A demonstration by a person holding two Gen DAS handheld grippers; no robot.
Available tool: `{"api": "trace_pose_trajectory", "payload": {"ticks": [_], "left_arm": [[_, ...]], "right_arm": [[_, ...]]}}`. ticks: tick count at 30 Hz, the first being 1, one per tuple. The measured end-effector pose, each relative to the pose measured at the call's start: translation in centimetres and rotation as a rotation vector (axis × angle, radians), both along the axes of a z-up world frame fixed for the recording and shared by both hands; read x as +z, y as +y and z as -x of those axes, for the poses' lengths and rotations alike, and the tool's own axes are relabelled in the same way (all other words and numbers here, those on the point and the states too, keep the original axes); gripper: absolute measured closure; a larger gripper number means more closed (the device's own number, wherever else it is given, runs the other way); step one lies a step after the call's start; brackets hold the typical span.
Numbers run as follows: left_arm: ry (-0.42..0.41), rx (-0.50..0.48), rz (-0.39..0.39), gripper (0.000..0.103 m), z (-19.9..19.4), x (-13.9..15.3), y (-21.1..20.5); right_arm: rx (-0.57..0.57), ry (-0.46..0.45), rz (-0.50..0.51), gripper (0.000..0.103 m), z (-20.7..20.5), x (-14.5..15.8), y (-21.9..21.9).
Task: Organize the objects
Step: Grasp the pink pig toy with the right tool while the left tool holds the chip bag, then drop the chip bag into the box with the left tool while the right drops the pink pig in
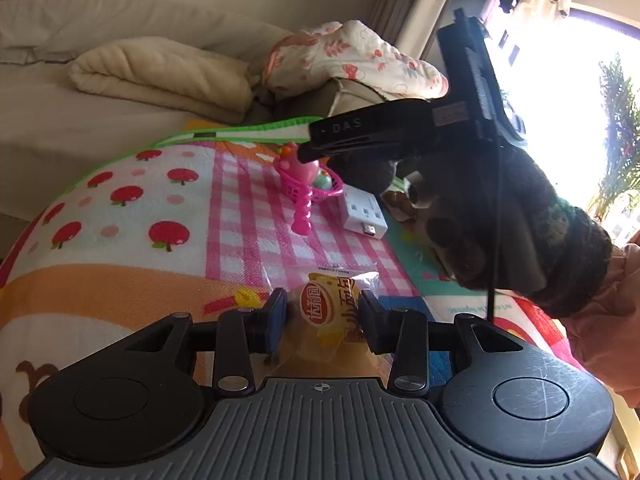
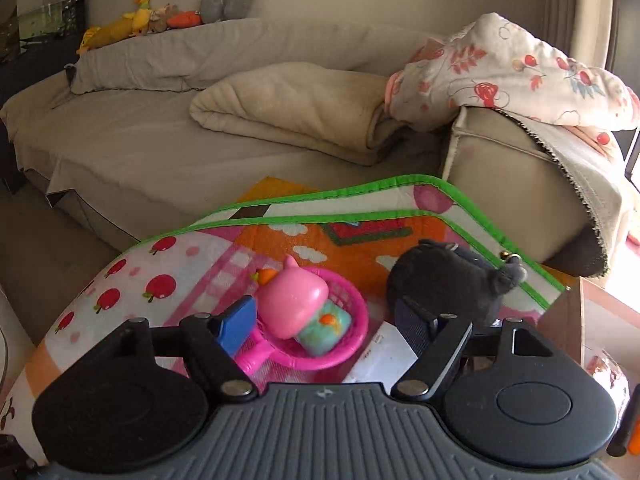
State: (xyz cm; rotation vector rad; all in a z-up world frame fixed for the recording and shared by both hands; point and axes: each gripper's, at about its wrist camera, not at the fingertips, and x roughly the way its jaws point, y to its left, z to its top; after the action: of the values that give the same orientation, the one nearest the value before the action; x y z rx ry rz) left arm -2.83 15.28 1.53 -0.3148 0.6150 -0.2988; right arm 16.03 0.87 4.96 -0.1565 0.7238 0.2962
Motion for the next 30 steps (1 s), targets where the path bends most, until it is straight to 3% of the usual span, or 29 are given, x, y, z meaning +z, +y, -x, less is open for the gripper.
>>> {"api": "trace_pose_trajectory", "payload": {"ticks": [4, 6, 10, 15, 19, 23, 30], "left_arm": [[-0.004, -0.019, 0.003, 0.06, 0.0, -0.1, -0.2], [-0.004, -0.029, 0.007, 0.06, 0.0, -0.1, -0.2], [-0.004, -0.036, 0.013, 0.06, -0.1, -0.2, -0.4], [0.009, -0.063, 0.02, 0.06, -0.1, 0.0, -1.7], [0.006, -0.103, 0.02, 0.06, 0.5, 0.7, -3.2], [-0.005, -0.106, -0.001, 0.06, 1.2, 1.6, -4.3], [0.034, -0.214, -0.021, 0.061, 2.2, 2.4, -7.9]], "right_arm": [[-0.007, 0.032, 0.008, 0.026, -2.4, -1.9, 2.0], [-0.011, 0.032, 0.028, 0.045, -2.6, -2.3, 2.2], [-0.003, 0.001, 0.018, 0.05, -0.9, -0.7, 0.8], [0.024, -0.065, -0.029, 0.051, 3.7, 3.4, -2.7], [0.028, -0.118, 0.01, 0.051, 8.4, 5.2, -4.9], [-0.001, -0.117, 0.089, 0.051, 12.8, 4.0, -7.1], [-0.094, -0.042, 0.07, 0.051, 20.6, 1.6, -12.9]]}}
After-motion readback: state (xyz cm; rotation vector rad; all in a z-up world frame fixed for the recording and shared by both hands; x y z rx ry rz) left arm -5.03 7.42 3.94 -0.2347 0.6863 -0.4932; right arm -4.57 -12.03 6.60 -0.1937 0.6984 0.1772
